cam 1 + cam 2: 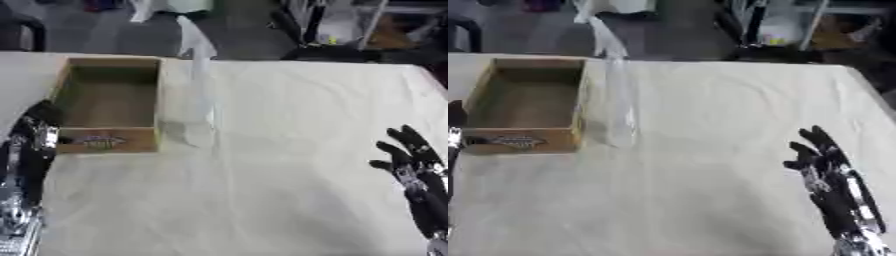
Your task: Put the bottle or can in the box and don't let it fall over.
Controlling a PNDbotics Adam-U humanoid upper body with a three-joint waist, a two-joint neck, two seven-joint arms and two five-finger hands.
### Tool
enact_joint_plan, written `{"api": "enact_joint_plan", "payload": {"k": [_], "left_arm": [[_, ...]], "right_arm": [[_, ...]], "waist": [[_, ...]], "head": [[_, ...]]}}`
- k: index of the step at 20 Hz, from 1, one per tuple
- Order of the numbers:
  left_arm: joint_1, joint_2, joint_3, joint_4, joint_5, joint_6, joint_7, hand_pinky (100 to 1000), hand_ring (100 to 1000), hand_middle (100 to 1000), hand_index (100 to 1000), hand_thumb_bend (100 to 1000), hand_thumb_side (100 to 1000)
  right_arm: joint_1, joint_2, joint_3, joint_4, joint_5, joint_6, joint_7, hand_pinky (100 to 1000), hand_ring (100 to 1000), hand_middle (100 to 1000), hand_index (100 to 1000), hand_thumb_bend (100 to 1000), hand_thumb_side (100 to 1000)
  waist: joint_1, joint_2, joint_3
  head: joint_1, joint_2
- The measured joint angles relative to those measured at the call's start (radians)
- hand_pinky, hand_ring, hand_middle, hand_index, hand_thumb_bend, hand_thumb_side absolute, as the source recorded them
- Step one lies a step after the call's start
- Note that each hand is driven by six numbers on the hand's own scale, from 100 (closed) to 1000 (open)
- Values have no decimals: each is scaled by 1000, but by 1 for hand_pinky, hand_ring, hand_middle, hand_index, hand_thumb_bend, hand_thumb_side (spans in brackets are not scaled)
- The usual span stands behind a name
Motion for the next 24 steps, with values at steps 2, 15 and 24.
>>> {"api": "enact_joint_plan", "payload": {"k": [2,15,24], "left_arm": [[1,0,0,0,0,0,0,577,1000,898,863,397,720],[7,-8,-7,-1,1,-1,-7,576,1000,898,863,399,720],[-4,-10,-18,-3,1,-1,-15,576,1000,898,862,399,720]], "right_arm": [[-47,-20,11,9,0,0,7,722,902,948,1000,142,450],[-448,-103,156,225,6,7,127,745,961,1000,1000,202,498],[-656,-32,179,496,131,-34,174,776,1000,1000,1000,274,537]], "waist": [[0,-2,4],[10,-6,44],[17,4,99]], "head": [[0,0],[-39,1],[-87,-9]]}}
